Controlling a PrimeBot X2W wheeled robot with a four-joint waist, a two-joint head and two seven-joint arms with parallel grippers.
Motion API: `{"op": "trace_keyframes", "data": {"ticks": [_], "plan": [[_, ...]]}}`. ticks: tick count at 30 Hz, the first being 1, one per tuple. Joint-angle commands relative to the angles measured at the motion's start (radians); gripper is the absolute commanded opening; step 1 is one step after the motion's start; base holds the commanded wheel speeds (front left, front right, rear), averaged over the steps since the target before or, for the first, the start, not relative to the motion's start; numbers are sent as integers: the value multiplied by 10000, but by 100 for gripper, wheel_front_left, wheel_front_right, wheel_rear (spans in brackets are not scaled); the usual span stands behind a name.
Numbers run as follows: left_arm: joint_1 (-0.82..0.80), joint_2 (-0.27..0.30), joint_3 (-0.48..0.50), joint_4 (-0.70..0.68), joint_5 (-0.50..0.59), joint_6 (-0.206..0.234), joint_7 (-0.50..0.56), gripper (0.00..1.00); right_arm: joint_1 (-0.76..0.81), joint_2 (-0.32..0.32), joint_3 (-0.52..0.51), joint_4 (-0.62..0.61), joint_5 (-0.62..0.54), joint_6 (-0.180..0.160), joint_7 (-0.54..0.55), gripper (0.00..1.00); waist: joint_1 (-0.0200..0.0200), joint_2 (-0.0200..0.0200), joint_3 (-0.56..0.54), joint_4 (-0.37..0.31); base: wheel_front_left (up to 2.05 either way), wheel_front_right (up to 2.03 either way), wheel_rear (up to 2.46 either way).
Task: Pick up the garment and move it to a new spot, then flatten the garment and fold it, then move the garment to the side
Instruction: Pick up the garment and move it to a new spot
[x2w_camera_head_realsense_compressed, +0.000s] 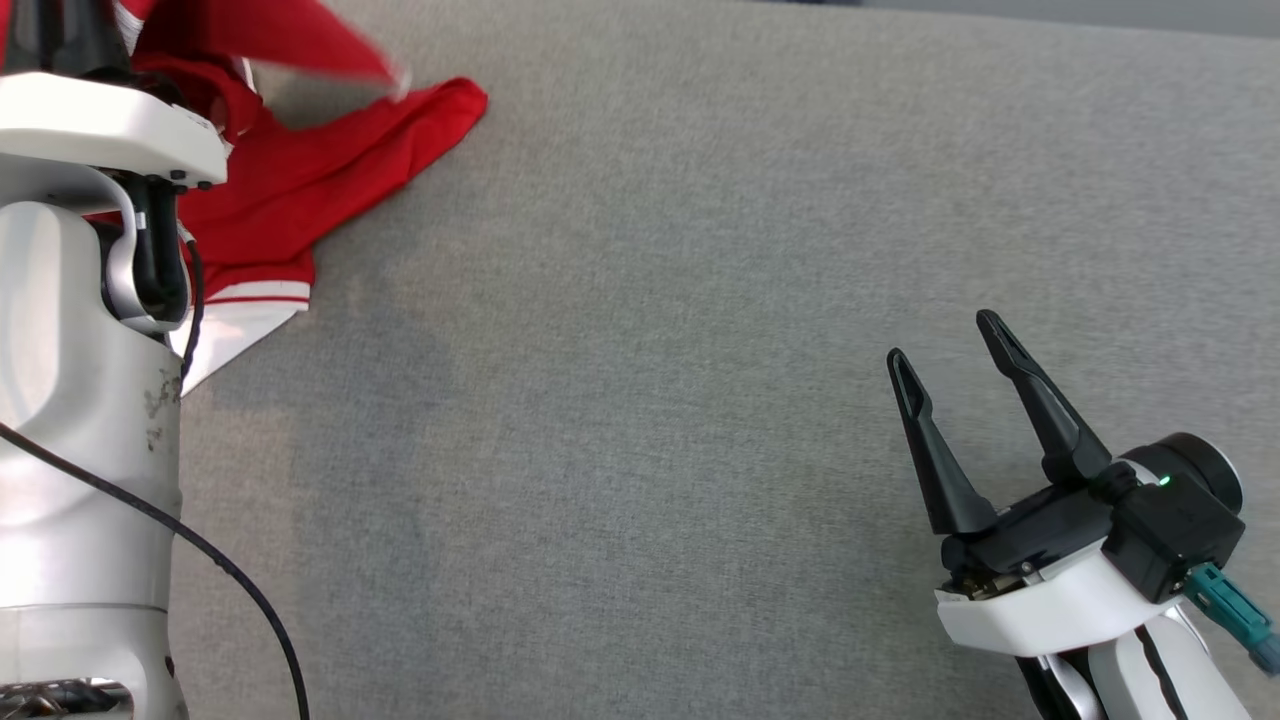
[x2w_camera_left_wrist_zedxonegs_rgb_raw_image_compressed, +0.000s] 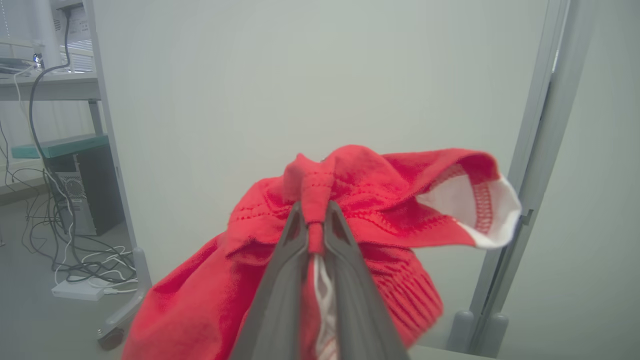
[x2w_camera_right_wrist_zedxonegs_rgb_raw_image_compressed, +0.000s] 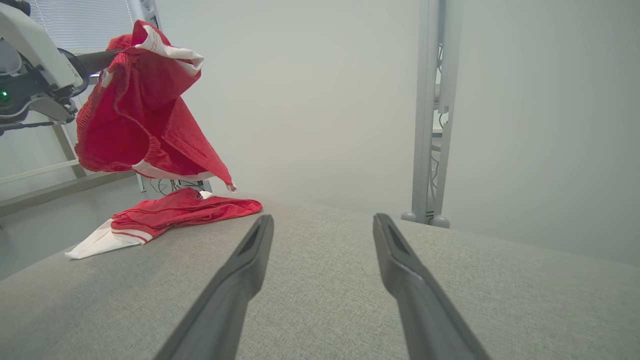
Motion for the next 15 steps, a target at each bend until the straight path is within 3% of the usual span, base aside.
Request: {"op": "trace_keyframes", "data": {"ticks": [1,15], "plan": [[143,-4,-75,-159,95,-51,-30,0,128,19,-78,-10,58,1,-56,100,0,0,-342,-257,0,0,0],[1195,-364,-1625,-2528,687,-300,1535,0,903,560,-281,-55,166,1,-56,100,0,0,-1921,-2356,0,0,0]]}}
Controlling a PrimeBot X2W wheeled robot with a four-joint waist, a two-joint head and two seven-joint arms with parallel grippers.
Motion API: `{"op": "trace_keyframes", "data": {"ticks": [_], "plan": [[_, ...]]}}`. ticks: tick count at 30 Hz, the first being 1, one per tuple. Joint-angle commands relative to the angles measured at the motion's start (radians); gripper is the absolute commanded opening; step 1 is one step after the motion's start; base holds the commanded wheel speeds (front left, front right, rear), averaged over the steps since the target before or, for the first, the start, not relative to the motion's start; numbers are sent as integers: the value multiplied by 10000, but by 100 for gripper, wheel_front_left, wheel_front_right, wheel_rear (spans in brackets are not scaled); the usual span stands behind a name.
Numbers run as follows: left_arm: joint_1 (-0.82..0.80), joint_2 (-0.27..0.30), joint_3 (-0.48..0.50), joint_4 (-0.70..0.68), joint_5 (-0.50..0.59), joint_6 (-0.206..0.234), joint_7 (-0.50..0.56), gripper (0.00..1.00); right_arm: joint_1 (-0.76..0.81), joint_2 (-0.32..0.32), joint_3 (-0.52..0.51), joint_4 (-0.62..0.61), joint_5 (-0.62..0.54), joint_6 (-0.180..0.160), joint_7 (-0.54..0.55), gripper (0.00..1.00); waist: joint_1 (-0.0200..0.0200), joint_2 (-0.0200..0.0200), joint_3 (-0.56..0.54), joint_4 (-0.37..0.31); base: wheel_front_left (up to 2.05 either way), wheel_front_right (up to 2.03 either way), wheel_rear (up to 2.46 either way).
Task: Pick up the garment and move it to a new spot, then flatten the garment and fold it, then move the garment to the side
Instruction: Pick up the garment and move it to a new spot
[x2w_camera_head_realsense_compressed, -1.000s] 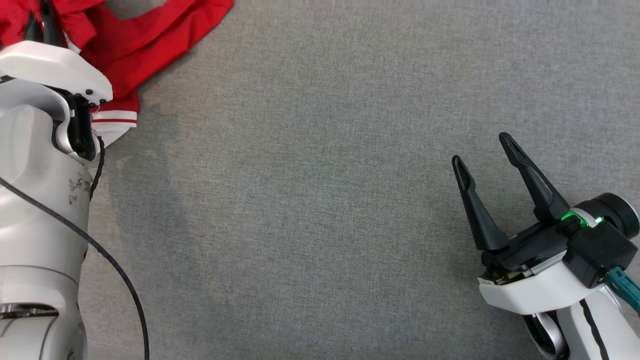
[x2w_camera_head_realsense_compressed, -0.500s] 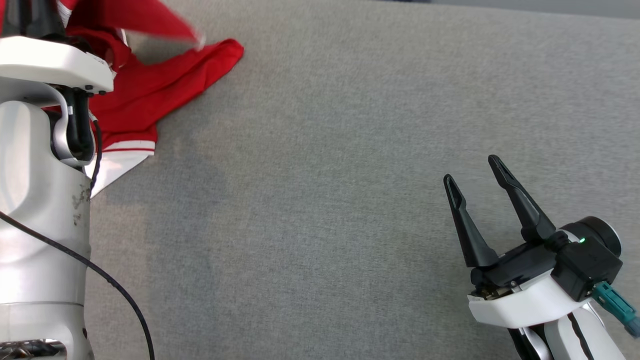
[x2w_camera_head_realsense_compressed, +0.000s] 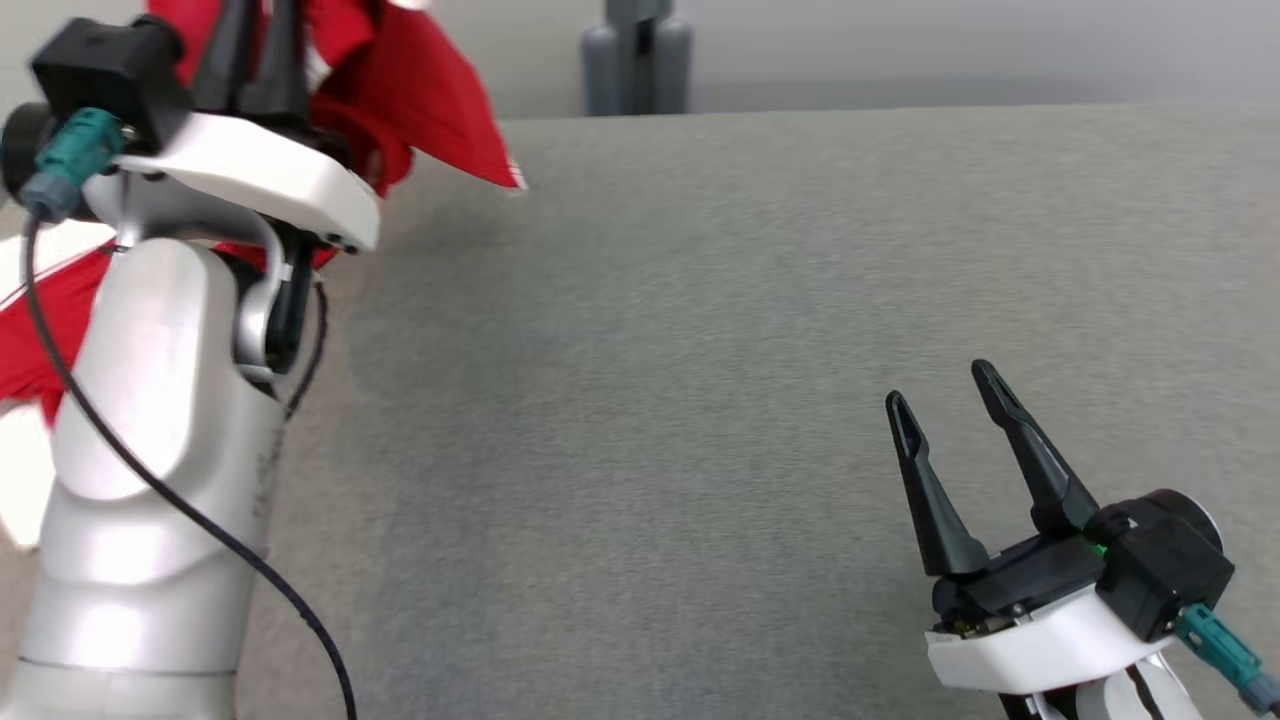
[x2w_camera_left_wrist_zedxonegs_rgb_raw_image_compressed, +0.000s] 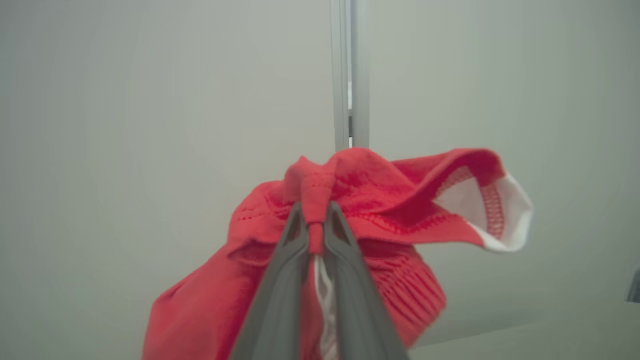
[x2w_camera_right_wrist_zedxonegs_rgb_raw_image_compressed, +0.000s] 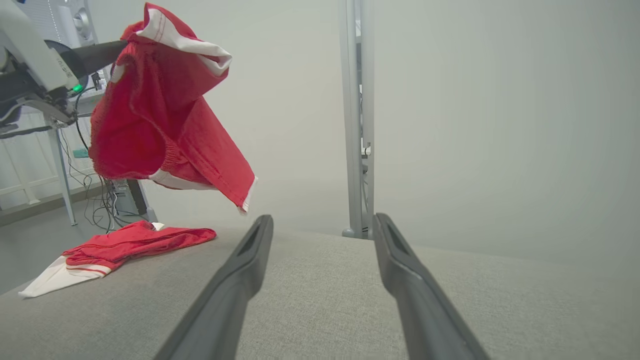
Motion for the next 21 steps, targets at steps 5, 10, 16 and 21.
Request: {"op": "trace_keyframes", "data": {"ticks": [5,10,16,21], "plan": [[467,-287,-635,-669,130,-183,547,0,321,94,-131,-25,75,1,-56,100,0,0,-742,-1503,0,0,0],[708,-546,-1257,-841,257,-238,843,0,446,156,-157,-79,96,1,-56,100,0,0,-833,-2354,0,0,0],[866,-752,-2033,-515,435,-273,981,0,500,207,-232,-164,95,1,-56,100,0,0,-669,-3048,0,0,0],[1034,-817,-2551,-54,715,-234,945,0,433,241,-294,-246,98,1,-56,100,0,0,-400,-3278,0,0,0]]}}
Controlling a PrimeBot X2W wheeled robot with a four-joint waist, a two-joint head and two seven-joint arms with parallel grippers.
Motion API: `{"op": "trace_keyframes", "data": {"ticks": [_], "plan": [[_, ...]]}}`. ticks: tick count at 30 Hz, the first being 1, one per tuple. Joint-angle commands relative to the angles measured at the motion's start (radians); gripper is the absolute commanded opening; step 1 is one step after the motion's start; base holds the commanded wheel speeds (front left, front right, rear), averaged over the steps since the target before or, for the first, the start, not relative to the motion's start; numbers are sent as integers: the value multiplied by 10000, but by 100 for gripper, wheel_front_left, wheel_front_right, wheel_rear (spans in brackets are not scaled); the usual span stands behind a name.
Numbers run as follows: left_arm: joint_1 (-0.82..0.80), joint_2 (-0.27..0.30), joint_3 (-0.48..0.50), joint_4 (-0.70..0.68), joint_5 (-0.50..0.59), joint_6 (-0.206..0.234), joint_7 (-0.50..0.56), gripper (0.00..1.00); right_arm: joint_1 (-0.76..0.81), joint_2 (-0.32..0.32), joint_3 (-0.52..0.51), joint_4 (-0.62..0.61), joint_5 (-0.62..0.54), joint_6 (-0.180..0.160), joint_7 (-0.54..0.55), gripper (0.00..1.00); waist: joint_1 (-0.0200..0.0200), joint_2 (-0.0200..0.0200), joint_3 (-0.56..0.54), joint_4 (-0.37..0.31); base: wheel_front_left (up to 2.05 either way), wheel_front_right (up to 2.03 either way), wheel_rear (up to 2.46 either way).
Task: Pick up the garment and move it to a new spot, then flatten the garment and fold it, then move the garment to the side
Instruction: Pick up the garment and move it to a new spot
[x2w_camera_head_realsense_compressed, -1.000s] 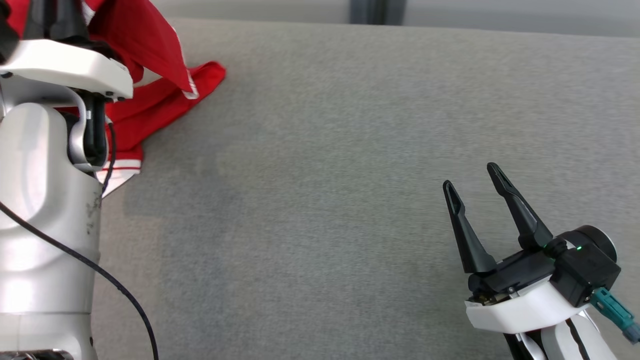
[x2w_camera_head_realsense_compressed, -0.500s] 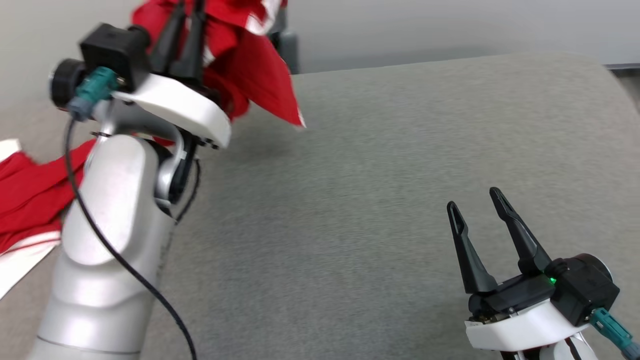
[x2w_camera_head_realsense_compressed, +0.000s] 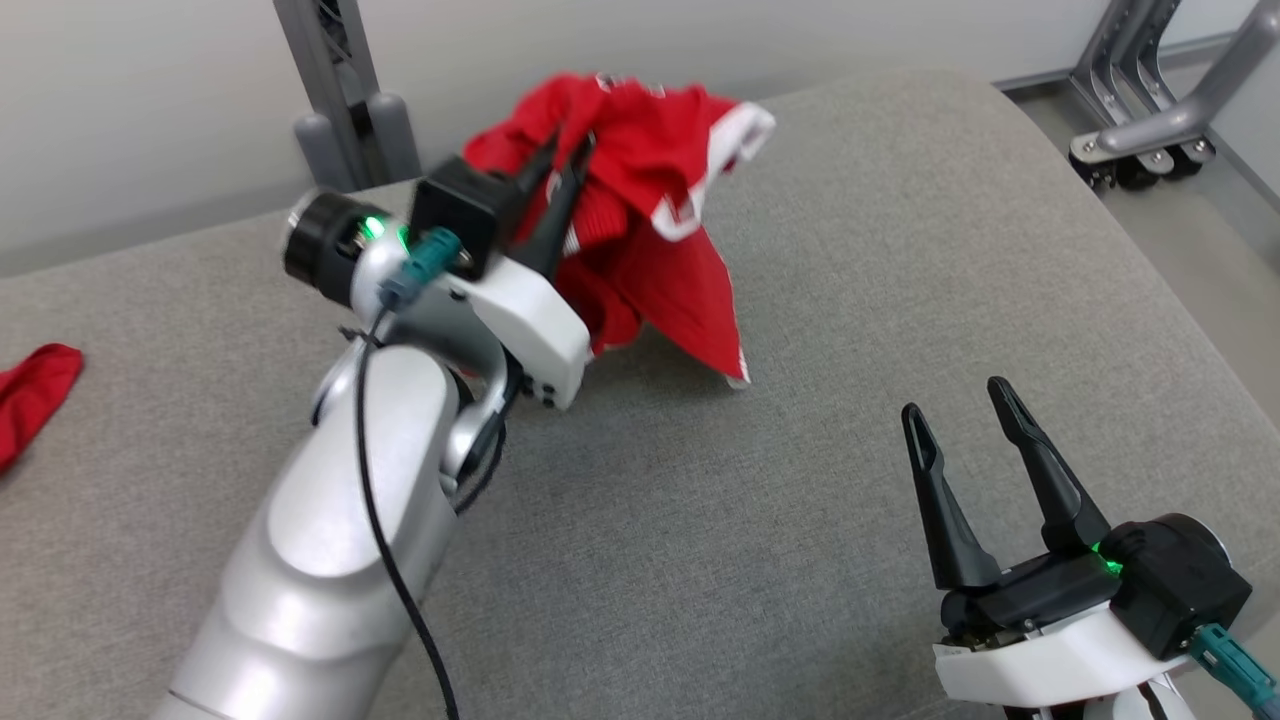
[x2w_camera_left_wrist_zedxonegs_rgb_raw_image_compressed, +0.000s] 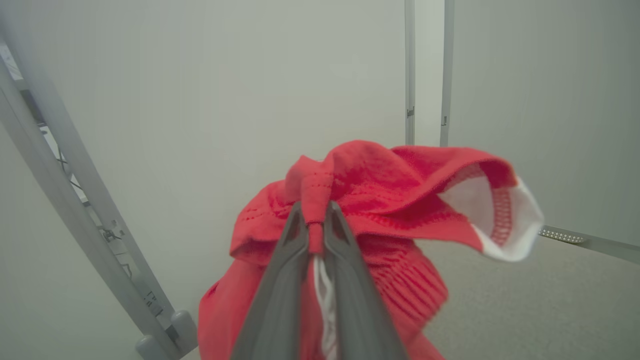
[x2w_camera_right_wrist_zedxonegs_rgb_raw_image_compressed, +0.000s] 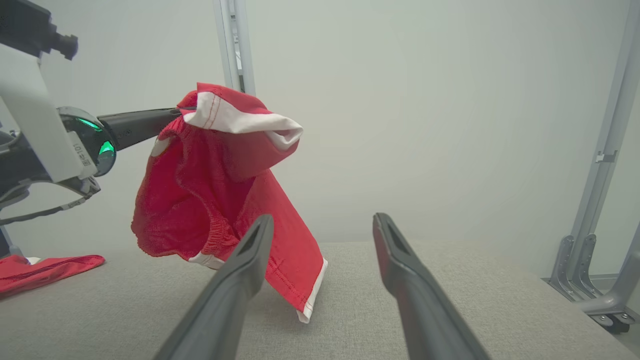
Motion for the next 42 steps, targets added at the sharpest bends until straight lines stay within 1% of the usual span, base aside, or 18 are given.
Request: {"op": "trace_keyframes", "data": {"ticks": [1,4,8,15,16,17,18,22,26,28,30,31,34,35,39,42], "plan": [[229,18,-158,254,81,-25,-81,0,-47,14,-59,-61,25,1,-56,100,0,-1,239,-139,0,0,0],[288,-51,-768,782,456,-80,-267,0,-139,29,-119,-111,22,1,-56,100,0,-1,469,-135,0,0,0],[513,-69,-1412,1973,772,-87,-551,0,-321,65,-42,-99,-2,1,-56,100,0,-1,778,-106,0,0,0],[524,-177,-2132,3609,380,-185,-1007,0,-594,76,38,-55,44,1,-56,100,0,-1,1033,79,0,0,0],[500,-189,-2273,3674,221,-232,-1074,23,-600,77,61,-40,70,1,-56,100,0,-1,1023,115,0,0,0],[499,-197,-2407,3705,11,-263,-1134,65,-603,76,75,-22,92,1,-56,100,0,-1,1001,155,0,0,0],[496,-196,-2520,3690,-210,-236,-1208,100,-601,75,74,-8,107,1,-56,100,0,-1,972,201,0,0,0],[634,-189,-2721,3475,-1388,-72,-1505,100,-605,74,128,49,86,1,-56,100,0,-1,761,385,0,0,0],[858,-183,-2693,3121,-2874,-246,-1476,100,-466,74,89,83,17,1,-56,100,0,-1,407,717,0,0,0],[916,-189,-2551,2862,-3452,-142,-1641,100,-359,70,11,93,-3,1,-55,100,0,-1,194,943,0,0,0],[987,-191,-2480,2731,-3636,-87,-1760,100,-315,73,-12,68,-6,1,-56,100,0,-1,94,1068,0,0,0],[1217,-185,-2252,2443,-3961,132,-2009,100,-199,69,-106,29,6,1,-55,100,0,-1,-104,1341,0,0,0],[1598,-129,-1867,1925,-4181,315,-2334,100,-4,70,-186,41,112,1,-55,100,0,-1,-424,1777,0,0,0],[1598,-129,-1867,1925,-4181,315,-2334,100,-4,70,-186,41,112,1,-55,100,0,-1,-424,1777,0,0,0],[2552,31,-1192,938,-4301,560,-2536,100,182,72,-363,44,173,1,-55,100,0,-1,-802,2342,0,0,0],[3271,170,-532,-211,-3776,856,-2554,100,277,68,-573,139,39,1,-52,100,0,-1,-1044,2745,0,0,0]]}}
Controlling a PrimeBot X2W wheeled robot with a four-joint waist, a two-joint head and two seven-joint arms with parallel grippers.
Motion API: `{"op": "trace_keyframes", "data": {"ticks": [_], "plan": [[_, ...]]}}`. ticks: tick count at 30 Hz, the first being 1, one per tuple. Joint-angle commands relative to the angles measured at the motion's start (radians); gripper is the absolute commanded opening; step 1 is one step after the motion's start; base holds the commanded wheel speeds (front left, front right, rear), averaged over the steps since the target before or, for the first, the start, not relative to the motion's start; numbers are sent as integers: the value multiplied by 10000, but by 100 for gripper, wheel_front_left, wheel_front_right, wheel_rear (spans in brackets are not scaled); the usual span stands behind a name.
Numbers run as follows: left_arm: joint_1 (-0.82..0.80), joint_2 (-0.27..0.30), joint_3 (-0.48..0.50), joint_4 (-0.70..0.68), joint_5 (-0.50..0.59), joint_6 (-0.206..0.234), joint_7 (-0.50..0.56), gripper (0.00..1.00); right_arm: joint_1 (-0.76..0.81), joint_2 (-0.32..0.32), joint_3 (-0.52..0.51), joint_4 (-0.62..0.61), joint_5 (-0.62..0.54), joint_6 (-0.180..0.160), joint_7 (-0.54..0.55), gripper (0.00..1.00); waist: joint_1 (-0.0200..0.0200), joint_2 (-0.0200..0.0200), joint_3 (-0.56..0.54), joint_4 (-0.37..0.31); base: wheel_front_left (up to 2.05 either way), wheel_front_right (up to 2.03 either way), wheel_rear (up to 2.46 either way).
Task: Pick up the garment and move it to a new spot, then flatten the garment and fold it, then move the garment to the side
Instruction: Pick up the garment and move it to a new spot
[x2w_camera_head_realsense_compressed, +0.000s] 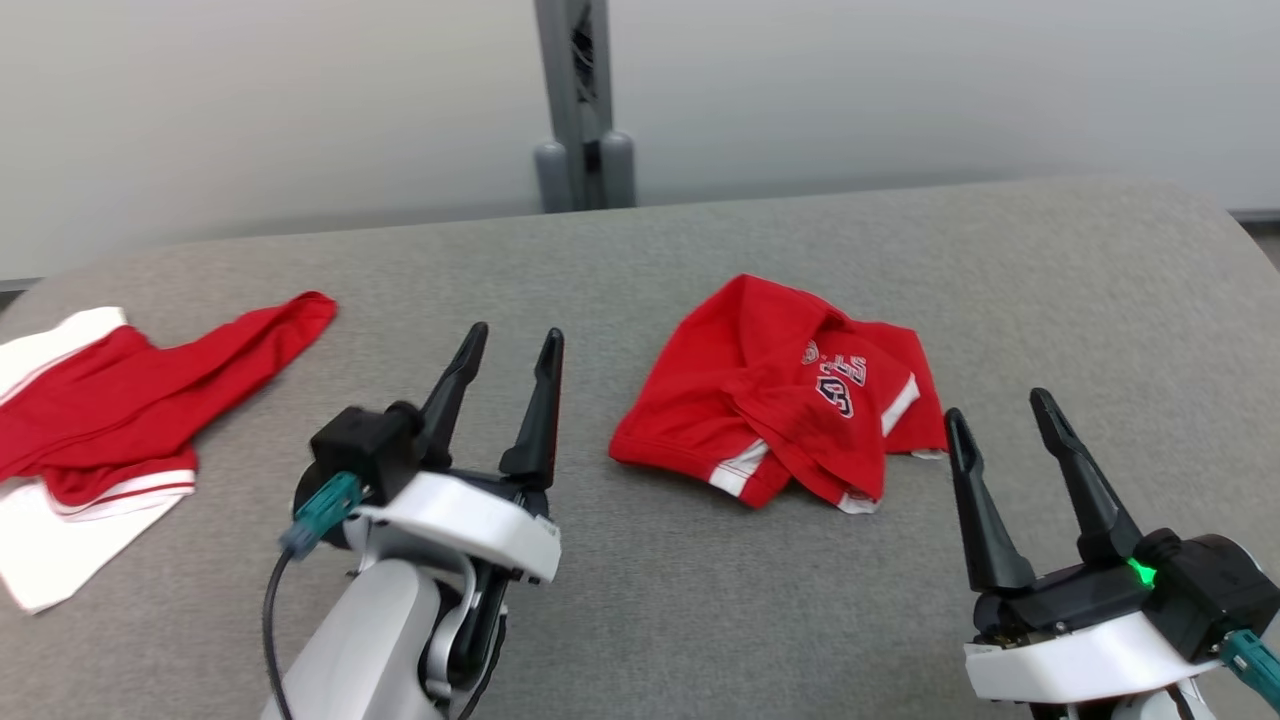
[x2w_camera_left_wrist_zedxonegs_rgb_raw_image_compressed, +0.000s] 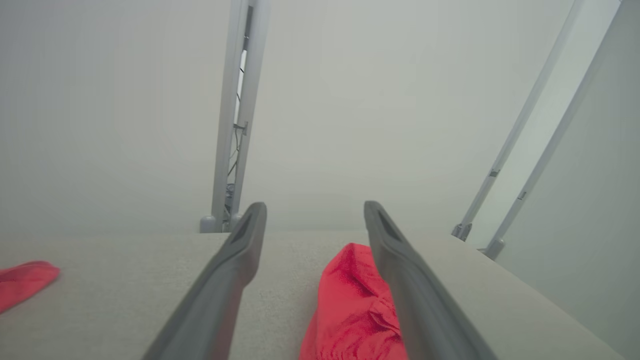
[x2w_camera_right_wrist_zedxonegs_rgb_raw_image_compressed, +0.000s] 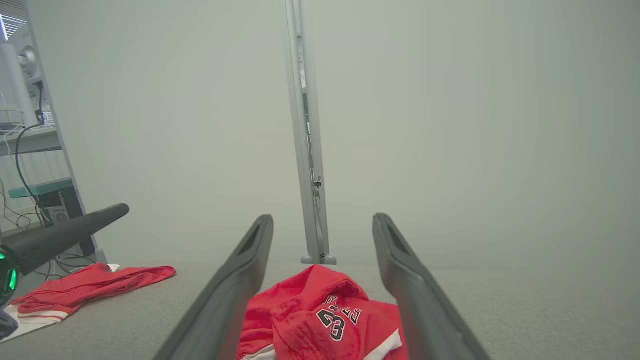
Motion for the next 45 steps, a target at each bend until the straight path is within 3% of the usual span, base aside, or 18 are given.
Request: {"op": "trace_keyframes", "data": {"ticks": [1,9,23,33,45], "plan": [[291,63,200,-366,266,83,-50,100,102,-51,-118,57,-36,1,-39,100,0,-1,-412,480,0,0,0],[2636,9,1344,-2149,1982,326,-48,100,525,-47,-607,116,-345,1,-36,100,0,-1,-1041,1266,0,0,0],[4926,-245,2598,-3514,4275,555,-39,100,2059,-45,-1193,-2,-448,1,-36,100,0,-1,-1427,1449,0,0,0],[5174,-315,3049,-3389,4750,348,-39,100,2079,-45,-1317,39,-403,1,-36,100,0,-1,-1413,1313,0,0,0],[5087,-323,2840,-3019,4564,331,-40,100,2077,-45,-1466,64,-355,1,-36,100,0,-1,-1450,1396,0,0,0]]}}
